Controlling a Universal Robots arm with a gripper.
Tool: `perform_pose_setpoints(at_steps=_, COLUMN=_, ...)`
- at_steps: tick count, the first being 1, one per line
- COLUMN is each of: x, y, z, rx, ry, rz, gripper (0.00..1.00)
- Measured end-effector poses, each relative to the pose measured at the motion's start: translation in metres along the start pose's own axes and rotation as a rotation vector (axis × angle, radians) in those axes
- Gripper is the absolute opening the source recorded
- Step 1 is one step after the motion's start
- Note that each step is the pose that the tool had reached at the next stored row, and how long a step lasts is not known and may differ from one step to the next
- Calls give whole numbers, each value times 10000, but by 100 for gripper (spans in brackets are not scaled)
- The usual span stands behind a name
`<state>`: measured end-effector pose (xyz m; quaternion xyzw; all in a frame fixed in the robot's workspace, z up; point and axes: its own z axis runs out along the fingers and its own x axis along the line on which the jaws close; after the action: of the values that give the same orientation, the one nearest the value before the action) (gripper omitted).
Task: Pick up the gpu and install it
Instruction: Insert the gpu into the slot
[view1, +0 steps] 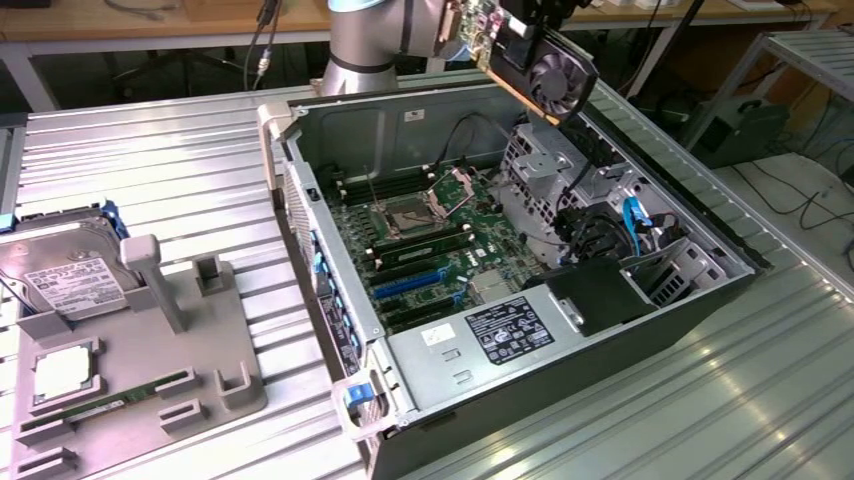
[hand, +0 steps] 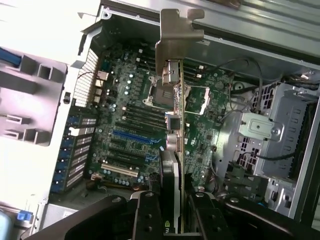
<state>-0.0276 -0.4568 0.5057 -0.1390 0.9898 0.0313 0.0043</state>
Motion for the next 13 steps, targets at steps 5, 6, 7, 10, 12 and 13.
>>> perform_pose_setpoints(at_steps=5, x=-1, y=-1, z=4, rx=-23, ry=78, rz=-1289, gripper=27)
perform_pose_setpoints(at_steps=6, x=-2, y=-1, z=4, rx=-26, ry=87, rz=-1434, gripper=27)
perform_pose_setpoints(at_steps=7, x=-3, y=-1, z=4, rx=-30, ry=101, rz=-1674, gripper=27)
perform_pose_setpoints(at_steps=10, x=-4, y=-1, z=5, rx=-40, ry=135, rz=-2224, gripper=27)
perform_pose_setpoints(at_steps=12, x=-5, y=-2, z=6, rx=-49, ry=163, rz=-2715, gripper=27)
perform_pose_setpoints(at_steps=13, x=-6, y=-2, z=6, rx=-51, ry=178, rz=-2938, gripper=27)
